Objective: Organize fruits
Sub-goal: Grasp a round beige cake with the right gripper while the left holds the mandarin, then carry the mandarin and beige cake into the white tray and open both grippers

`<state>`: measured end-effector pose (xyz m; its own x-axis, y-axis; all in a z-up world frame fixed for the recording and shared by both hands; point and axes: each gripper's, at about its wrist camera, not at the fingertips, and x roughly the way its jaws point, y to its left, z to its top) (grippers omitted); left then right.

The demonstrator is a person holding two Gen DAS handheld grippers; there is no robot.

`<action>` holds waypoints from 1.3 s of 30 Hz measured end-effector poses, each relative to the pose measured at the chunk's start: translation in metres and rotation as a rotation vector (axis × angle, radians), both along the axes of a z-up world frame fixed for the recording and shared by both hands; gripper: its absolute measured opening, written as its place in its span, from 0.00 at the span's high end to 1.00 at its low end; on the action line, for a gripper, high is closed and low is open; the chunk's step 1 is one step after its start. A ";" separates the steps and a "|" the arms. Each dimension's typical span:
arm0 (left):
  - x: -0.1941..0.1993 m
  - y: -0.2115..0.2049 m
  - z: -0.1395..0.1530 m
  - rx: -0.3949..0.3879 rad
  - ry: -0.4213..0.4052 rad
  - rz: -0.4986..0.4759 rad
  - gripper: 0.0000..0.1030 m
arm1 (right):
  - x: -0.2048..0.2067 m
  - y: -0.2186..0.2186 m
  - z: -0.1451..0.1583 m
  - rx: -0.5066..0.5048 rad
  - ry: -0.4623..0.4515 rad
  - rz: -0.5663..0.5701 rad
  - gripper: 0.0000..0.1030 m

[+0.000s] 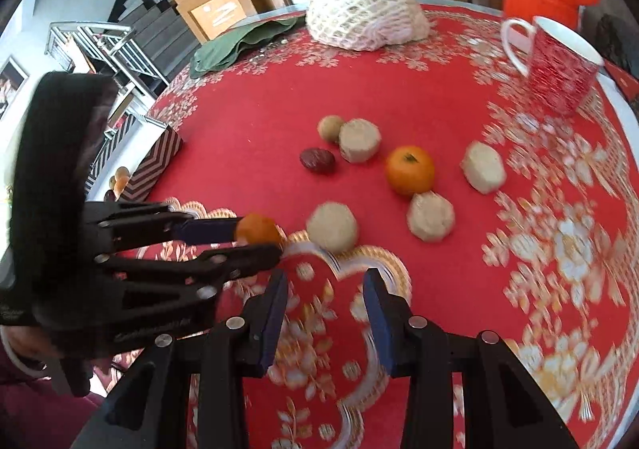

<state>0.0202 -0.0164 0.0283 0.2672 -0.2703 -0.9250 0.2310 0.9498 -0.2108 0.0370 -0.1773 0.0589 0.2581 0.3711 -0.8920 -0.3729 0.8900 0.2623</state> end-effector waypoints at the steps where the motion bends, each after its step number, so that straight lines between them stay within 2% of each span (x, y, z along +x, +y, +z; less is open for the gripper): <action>1: 0.000 0.004 0.001 0.005 0.001 0.008 0.70 | 0.004 0.004 -0.002 -0.011 -0.008 0.005 0.64; 7: -0.009 0.033 0.013 0.037 -0.014 0.075 0.70 | 0.026 0.019 -0.023 -0.061 -0.012 0.022 0.64; 8: -0.010 0.037 0.015 0.035 -0.015 0.084 0.70 | 0.027 0.023 -0.026 -0.086 -0.006 0.043 0.71; 13: -0.013 0.053 0.021 0.041 -0.010 0.132 0.70 | 0.027 0.027 -0.026 -0.114 0.006 0.069 0.72; 20: -0.020 0.081 0.037 0.057 -0.029 0.198 0.70 | 0.019 0.044 0.003 -0.082 -0.026 0.105 0.71; 27: -0.029 0.123 0.053 0.088 -0.058 0.300 0.70 | 0.014 0.094 0.028 -0.049 -0.062 0.214 0.71; 39: -0.050 0.191 0.063 0.114 -0.061 0.450 0.70 | 0.001 0.181 0.040 -0.045 -0.080 0.425 0.71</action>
<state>-0.0302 0.1743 0.0909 0.3896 -0.0124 -0.9209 -0.2008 0.9747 -0.0981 0.0384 0.0040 0.0989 0.1595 0.4200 -0.8934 -0.7263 0.6629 0.1820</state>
